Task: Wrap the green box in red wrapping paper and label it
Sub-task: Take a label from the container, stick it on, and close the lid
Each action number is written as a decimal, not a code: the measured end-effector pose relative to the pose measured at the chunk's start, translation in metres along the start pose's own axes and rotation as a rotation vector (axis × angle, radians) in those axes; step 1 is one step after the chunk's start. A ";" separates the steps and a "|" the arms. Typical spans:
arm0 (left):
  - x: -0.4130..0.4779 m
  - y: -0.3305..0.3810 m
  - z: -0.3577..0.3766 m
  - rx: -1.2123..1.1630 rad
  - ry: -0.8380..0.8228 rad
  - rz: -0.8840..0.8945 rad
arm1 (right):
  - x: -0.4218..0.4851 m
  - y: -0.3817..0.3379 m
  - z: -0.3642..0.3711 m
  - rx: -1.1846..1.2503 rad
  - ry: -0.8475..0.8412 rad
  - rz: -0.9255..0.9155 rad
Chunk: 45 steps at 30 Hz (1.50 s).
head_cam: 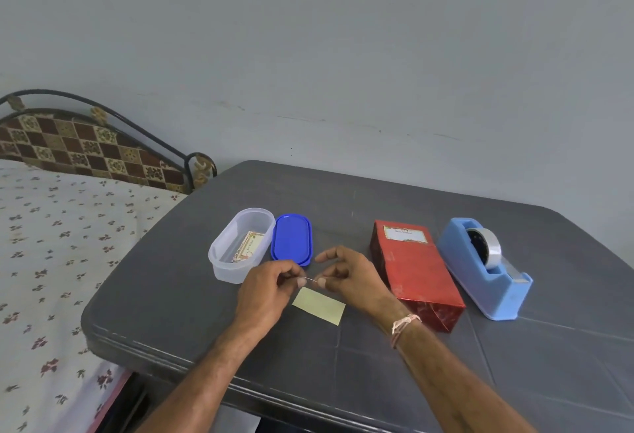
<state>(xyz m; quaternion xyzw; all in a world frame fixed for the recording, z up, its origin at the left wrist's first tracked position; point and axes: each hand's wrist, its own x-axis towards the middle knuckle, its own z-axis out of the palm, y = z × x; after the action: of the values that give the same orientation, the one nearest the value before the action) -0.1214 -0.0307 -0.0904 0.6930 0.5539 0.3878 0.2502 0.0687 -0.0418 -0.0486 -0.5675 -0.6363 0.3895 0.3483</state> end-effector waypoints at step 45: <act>-0.012 0.010 0.006 -0.029 0.021 -0.183 | -0.007 0.026 0.012 -0.418 -0.019 -0.087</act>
<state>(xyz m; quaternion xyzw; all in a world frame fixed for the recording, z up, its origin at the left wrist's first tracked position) -0.1122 -0.0444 -0.0894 0.6316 0.6120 0.3785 0.2887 0.0703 -0.0485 -0.0773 -0.5959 -0.7302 0.2390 0.2335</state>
